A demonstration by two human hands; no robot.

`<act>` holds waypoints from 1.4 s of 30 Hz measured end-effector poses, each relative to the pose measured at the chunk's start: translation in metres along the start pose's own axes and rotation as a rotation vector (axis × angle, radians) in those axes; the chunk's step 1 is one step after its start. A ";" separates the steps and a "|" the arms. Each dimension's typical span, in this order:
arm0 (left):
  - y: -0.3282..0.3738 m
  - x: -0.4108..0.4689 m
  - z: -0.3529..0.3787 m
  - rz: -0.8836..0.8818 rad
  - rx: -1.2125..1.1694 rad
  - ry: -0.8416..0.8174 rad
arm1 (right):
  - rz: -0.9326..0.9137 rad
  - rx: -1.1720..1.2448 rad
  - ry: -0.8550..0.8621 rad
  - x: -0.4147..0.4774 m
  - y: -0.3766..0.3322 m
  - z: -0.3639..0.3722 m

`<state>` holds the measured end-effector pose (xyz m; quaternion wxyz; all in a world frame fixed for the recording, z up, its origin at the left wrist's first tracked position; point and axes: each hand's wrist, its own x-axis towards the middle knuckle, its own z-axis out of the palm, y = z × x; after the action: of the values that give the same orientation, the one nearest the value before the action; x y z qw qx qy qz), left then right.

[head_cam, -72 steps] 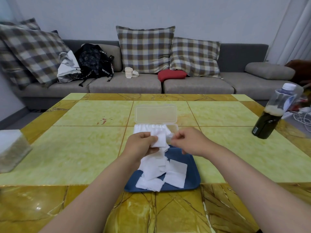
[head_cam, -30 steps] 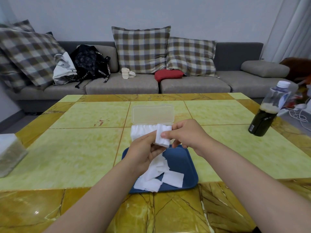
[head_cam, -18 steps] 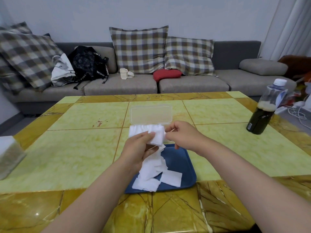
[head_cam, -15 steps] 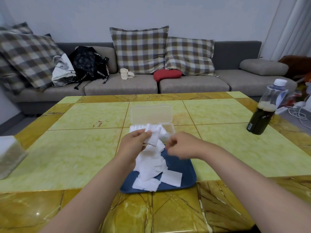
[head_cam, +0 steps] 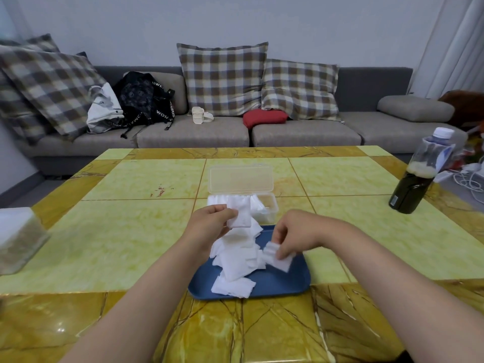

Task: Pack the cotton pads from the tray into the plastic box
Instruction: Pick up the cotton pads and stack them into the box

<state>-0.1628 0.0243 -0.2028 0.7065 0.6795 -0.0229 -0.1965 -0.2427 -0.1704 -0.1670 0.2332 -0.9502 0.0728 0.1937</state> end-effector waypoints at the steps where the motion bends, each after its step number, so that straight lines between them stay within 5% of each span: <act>1: 0.000 0.000 0.000 0.007 -0.011 0.001 | -0.026 0.133 0.048 -0.002 0.002 -0.006; 7: 0.000 -0.006 0.014 0.005 -0.067 -0.087 | -0.158 0.746 0.318 -0.006 -0.011 -0.015; 22: 0.003 -0.012 0.021 0.007 -0.134 -0.214 | -0.080 0.486 0.554 0.011 -0.019 0.000; 27: 0.002 -0.012 0.021 0.021 -0.100 -0.191 | -0.033 0.607 0.510 0.017 -0.018 0.003; 34: 0.006 -0.006 0.021 0.040 -0.142 -0.159 | 0.014 1.059 0.193 0.016 -0.014 -0.008; 42: 0.013 0.003 0.029 0.122 -0.085 -0.121 | -0.041 1.022 0.224 0.031 -0.012 -0.016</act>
<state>-0.1659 -0.0041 -0.1884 0.7428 0.6330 -0.0986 -0.1944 -0.2065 -0.1692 -0.1618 0.6617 -0.7312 0.1640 0.0259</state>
